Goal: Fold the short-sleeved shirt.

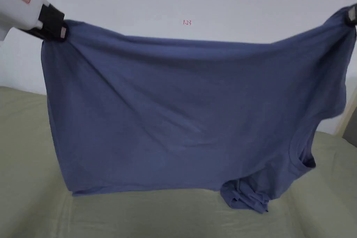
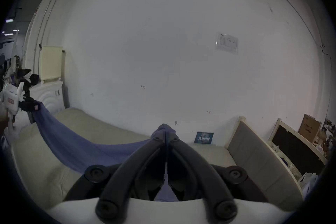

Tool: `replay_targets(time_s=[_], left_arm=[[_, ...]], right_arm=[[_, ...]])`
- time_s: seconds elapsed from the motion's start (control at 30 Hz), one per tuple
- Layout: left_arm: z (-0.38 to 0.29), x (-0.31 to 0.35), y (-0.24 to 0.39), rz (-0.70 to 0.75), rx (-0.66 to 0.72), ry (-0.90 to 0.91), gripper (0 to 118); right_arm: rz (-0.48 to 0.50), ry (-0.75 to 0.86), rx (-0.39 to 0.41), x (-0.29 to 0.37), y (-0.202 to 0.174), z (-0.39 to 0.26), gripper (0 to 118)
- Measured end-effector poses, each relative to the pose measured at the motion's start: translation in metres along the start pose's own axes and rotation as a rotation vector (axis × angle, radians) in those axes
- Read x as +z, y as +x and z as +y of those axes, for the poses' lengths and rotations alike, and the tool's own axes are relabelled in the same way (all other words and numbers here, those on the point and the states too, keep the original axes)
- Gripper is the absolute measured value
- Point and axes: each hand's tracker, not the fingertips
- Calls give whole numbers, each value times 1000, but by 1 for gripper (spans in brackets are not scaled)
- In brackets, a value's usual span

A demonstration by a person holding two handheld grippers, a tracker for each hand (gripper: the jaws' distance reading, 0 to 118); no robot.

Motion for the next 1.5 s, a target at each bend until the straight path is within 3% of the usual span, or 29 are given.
replay_targets(time_s=[0.13, 0.4, 0.9, 1.03, 1.37, 1.4, 1.43, 1.47, 1.5], left_arm=[[-33, 26, 4, -59, 3, -25, 1], [-108, 83, 23, -122, -30, -88, 1], [-306, 145, 40, -168, 301, -378, 1], [-343, 157, 52, -149, 318, -444, 1], [-395, 164, 43, -149, 289, -555, 1], [-398, 162, 43, -155, 295, -553, 3], [-400, 162, 43, -152, 292, -544, 13], [-403, 161, 43, -136, 291, -530, 34], [-406, 159, 42, -122, 294, -523, 62]], right_arm=[[49, -42, 39, 42, -6, -35, 2], [132, -135, 39, 121, -6, -107, 2], [74, -419, -176, 226, -27, -280, 2], [67, -513, -229, 247, -38, -317, 2], [63, -701, -243, 276, -49, -370, 2], [62, -710, -248, 274, -50, -373, 3], [69, -716, -254, 272, -50, -376, 7], [56, -733, -245, 271, -52, -378, 24], [52, -737, -246, 271, -53, -380, 56]])
